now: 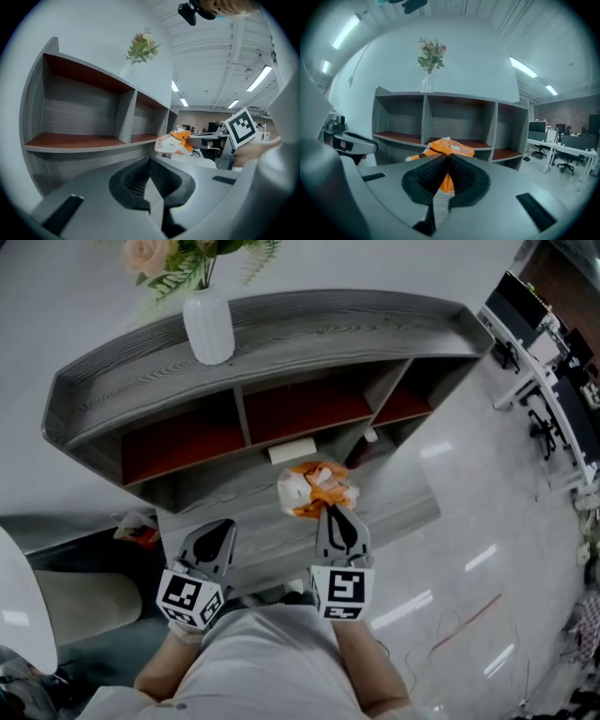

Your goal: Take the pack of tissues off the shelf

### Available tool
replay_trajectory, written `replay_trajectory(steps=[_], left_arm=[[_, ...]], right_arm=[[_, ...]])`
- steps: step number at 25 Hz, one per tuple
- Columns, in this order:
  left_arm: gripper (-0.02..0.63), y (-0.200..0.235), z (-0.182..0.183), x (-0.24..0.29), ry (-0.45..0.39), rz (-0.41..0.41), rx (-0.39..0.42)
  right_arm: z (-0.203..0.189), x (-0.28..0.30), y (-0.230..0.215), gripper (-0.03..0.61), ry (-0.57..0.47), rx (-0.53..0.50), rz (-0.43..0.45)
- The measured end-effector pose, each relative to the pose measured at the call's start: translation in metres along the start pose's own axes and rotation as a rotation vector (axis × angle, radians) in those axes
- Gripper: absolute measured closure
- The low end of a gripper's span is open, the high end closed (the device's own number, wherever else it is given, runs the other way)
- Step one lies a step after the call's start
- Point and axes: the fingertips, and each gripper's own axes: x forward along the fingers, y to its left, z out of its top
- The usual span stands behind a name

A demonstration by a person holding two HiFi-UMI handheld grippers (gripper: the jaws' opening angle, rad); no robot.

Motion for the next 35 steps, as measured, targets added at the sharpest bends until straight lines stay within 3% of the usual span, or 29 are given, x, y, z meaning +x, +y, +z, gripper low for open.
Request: replay_trajectory(steps=[11, 35], left_arm=[[0.597, -0.03, 0.01, 0.02, -0.044, -0.103, -0.01], [0.597, -0.049, 0.004, 0.04, -0.001, -0.139, 0.011]], right_arm=[[-0.028, -0.016, 0.011, 0.552, 0.047, 0.007, 0.04], [-0.044, -0.026, -0.006, 0.552, 0.068, 0.035, 0.021]])
